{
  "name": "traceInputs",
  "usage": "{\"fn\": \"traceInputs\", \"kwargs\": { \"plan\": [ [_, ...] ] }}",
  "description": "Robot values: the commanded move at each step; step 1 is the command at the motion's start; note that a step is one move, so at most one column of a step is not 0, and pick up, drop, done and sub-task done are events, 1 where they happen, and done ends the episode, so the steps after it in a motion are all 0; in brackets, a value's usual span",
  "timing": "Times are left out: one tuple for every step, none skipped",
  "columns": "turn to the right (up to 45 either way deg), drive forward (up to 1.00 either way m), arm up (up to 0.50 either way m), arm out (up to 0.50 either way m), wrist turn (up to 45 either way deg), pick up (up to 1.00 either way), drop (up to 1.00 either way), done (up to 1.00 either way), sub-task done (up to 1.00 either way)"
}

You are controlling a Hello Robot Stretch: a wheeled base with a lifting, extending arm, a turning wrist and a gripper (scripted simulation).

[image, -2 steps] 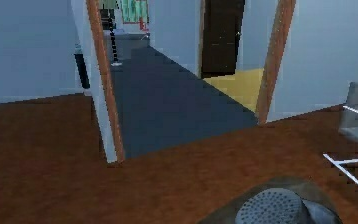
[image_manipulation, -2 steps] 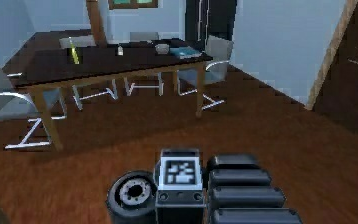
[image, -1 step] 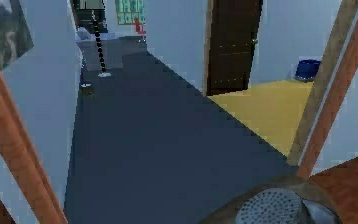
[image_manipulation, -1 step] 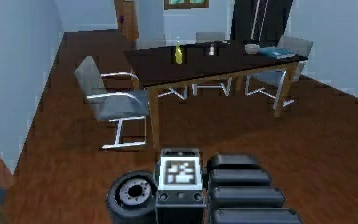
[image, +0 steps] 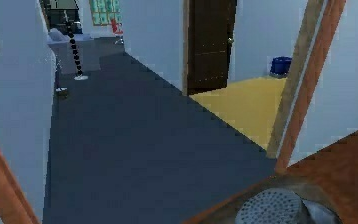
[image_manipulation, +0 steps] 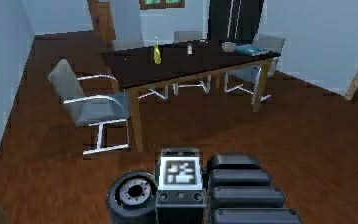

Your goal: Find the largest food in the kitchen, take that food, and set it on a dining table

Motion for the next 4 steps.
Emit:
{"fn": "traceInputs", "kwargs": {
  "plan": [
    [0.0, 0.6, 0.0, 0.0, 0.0, 0.0, 0.0, 0.0, 0.0],
    [-18.0, 0.0, 0.0, 0.0, 0.0, 0.0, 0.0, 0.0, 0.0],
    [0.0, 1.0, 0.0, 0.0, 0.0, 0.0, 0.0, 0.0, 0.0],
    [0.0, 1.0, 0.0, 0.0, 0.0, 0.0, 0.0, 0.0, 0.0]
  ]
}}
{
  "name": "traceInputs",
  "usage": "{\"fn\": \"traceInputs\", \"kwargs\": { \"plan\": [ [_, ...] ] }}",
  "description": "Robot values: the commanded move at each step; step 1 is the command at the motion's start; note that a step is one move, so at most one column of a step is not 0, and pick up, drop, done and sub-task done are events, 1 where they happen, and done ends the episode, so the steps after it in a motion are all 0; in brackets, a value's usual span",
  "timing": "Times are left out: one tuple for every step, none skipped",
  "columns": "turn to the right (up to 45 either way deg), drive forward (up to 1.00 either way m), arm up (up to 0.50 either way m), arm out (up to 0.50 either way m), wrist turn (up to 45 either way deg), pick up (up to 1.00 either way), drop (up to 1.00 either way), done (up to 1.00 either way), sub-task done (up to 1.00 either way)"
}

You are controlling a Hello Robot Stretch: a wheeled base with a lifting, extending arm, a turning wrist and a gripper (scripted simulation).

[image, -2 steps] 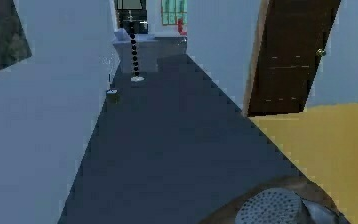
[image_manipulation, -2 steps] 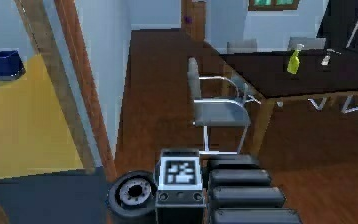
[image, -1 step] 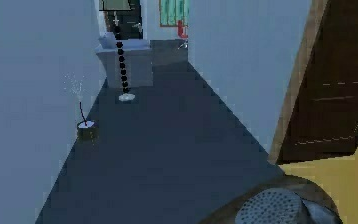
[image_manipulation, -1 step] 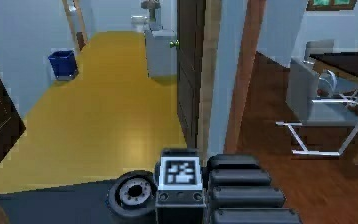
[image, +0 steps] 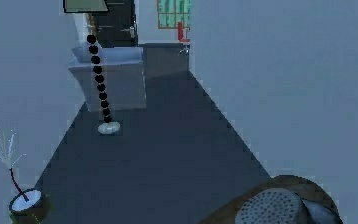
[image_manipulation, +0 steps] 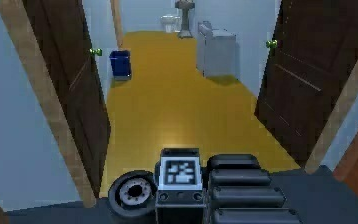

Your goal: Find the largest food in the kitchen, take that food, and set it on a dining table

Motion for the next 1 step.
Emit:
{"fn": "traceInputs", "kwargs": {
  "plan": [
    [0.0, 1.0, 0.0, 0.0, 0.0, 0.0, 0.0, 0.0, 0.0]
  ]
}}
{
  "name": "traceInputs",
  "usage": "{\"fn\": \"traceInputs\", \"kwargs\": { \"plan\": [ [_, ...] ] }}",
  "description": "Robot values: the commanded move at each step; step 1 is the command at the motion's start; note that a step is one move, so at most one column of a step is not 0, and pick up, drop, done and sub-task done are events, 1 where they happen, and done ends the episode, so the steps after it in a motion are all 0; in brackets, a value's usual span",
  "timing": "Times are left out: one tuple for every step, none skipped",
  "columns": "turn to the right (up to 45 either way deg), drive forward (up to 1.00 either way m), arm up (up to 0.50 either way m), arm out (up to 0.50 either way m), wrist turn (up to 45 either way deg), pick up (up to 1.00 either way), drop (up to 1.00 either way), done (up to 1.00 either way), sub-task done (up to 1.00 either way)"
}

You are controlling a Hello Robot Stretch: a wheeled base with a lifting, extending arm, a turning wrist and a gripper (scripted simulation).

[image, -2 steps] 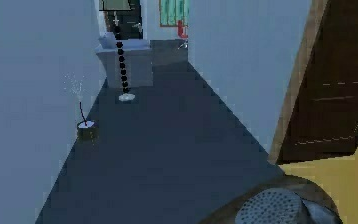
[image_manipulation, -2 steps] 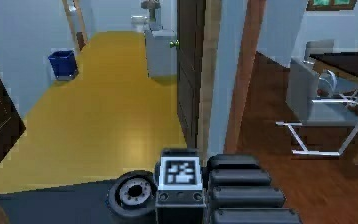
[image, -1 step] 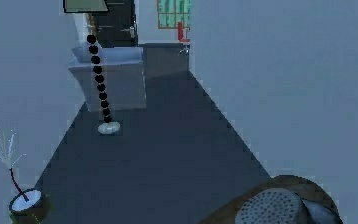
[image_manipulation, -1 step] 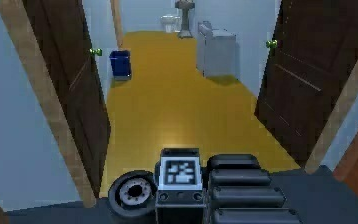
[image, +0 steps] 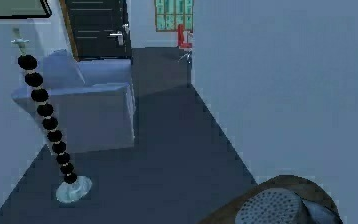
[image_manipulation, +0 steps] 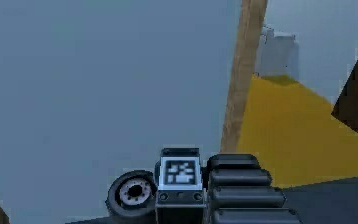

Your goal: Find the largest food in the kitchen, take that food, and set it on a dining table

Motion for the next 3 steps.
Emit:
{"fn": "traceInputs", "kwargs": {
  "plan": [
    [0.0, 1.0, 0.0, 0.0, 0.0, 0.0, 0.0, 0.0, 0.0],
    [-3.0, 0.0, 0.0, 0.0, 0.0, 0.0, 0.0, 0.0, 0.0],
    [0.0, 0.6, 0.0, 0.0, 0.0, 0.0, 0.0, 0.0, 0.0]
  ]
}}
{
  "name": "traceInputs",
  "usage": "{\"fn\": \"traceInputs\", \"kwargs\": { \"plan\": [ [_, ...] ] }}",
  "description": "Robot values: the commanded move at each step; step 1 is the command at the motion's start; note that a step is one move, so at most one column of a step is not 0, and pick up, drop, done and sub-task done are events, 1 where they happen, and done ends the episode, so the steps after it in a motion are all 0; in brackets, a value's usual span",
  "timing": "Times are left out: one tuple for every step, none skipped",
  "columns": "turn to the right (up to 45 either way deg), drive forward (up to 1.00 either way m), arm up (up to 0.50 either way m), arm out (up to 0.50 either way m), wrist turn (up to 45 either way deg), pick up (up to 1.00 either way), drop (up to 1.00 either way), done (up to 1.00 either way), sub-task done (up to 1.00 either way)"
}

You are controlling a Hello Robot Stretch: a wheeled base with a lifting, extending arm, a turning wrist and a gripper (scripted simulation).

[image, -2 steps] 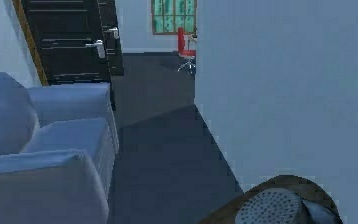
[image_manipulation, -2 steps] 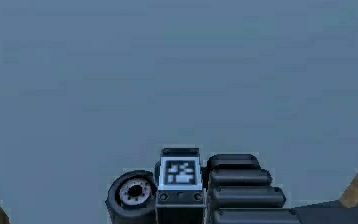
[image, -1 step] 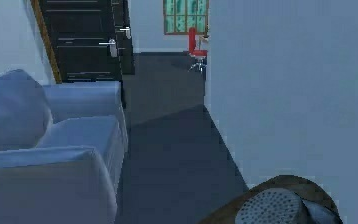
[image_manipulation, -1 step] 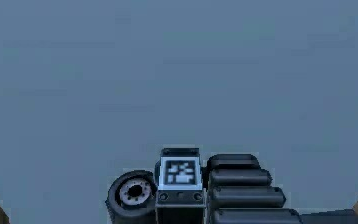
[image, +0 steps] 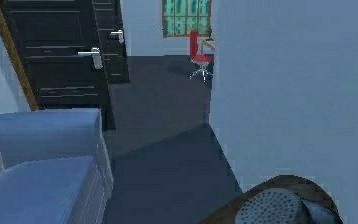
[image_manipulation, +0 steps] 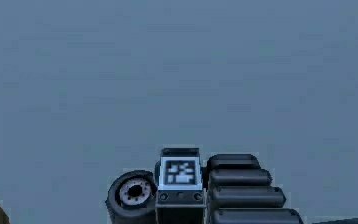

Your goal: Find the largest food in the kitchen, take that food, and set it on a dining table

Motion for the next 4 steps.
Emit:
{"fn": "traceInputs", "kwargs": {
  "plan": [
    [-6.0, 0.0, 0.0, 0.0, 0.0, 0.0, 0.0, 0.0, 0.0],
    [0.0, 1.0, 0.0, 0.0, 0.0, 0.0, 0.0, 0.0, 0.0],
    [0.0, 0.6, 0.0, 0.0, 0.0, 0.0, 0.0, 0.0, 0.0],
    [0.0, 1.0, 0.0, 0.0, 0.0, 0.0, 0.0, 0.0, 0.0]
  ]
}}
